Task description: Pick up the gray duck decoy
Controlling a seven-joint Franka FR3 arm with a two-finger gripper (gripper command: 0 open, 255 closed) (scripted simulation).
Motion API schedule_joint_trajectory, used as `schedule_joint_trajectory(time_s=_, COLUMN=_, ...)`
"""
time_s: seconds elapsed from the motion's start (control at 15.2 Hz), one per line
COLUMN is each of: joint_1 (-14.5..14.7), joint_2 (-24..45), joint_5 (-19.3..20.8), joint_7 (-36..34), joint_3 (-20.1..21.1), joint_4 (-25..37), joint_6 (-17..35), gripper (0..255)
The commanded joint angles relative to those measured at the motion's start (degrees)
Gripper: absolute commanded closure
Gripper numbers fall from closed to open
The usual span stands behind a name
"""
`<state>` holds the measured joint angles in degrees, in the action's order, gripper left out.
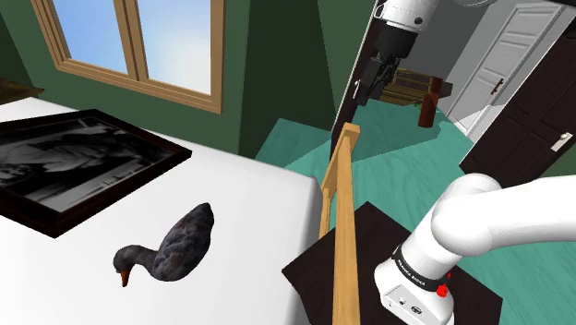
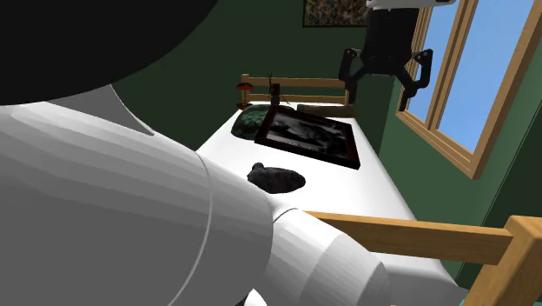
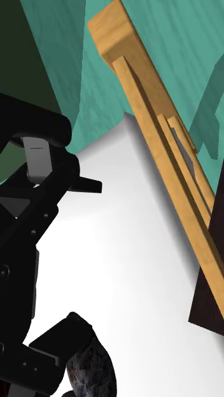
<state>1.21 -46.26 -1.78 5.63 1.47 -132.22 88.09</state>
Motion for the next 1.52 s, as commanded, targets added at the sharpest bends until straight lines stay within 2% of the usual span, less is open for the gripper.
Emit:
schedule_joint_trajectory(time_s=0.0, joint_1=0.00, joint_2=0.00, joint_5=0.00, joint_7=0.00, joint_3=0.00, joint_4=0.00, joint_6=0.00, gripper=0)
schedule_joint_trajectory(time_s=0.73, joint_1=4.83, joint_2=10.75, joint_5=-5.64, joint_7=-4.02, joint_3=8.48, joint_4=-5.49, joint_6=17.08, gripper=0)
schedule_joint_trajectory(time_s=1.12, joint_1=6.98, joint_2=19.59, joint_5=-7.27, joint_7=-6.24, joint_3=13.30, joint_4=-5.17, joint_6=26.23, gripper=0)
schedule_joint_trajectory(time_s=1.45, joint_1=8.30, joint_2=28.22, joint_5=-7.09, joint_7=-8.56, joint_3=17.33, joint_4=-3.11, joint_6=33.31, gripper=0)
